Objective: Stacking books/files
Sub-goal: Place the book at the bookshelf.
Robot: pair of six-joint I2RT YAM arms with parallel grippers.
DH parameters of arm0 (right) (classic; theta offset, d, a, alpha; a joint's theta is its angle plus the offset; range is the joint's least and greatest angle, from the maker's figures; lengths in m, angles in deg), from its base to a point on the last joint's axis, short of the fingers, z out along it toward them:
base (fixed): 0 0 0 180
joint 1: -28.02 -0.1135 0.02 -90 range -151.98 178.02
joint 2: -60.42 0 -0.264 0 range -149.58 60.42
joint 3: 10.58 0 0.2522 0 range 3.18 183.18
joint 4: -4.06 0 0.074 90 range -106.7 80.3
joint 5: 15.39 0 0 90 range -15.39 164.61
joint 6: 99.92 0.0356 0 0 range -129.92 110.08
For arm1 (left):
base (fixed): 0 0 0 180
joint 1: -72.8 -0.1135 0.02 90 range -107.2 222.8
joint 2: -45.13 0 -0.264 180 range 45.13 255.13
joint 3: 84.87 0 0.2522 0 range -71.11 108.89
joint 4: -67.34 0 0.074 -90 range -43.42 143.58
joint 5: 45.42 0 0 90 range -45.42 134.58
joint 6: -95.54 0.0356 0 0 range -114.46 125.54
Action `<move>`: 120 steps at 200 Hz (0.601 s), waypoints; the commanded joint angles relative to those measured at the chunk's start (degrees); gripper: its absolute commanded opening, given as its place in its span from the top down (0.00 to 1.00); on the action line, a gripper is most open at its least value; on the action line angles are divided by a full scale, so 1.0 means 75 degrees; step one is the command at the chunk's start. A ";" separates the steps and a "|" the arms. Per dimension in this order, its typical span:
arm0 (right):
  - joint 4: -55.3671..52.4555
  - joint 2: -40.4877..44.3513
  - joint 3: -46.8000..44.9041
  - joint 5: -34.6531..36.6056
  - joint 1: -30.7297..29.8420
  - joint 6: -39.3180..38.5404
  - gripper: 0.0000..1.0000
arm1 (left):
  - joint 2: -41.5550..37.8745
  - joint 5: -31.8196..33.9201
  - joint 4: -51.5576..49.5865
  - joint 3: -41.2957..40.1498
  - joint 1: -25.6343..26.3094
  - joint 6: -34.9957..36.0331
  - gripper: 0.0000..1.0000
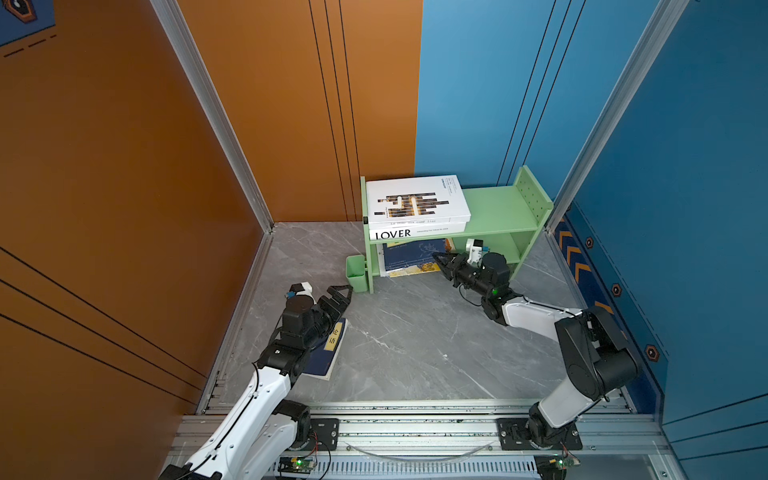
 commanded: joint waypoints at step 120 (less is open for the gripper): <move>-0.0658 0.0738 0.0258 -0.1318 0.1032 -0.0282 0.96 | 0.1328 -0.0369 0.0813 0.0384 0.0704 0.0355 0.02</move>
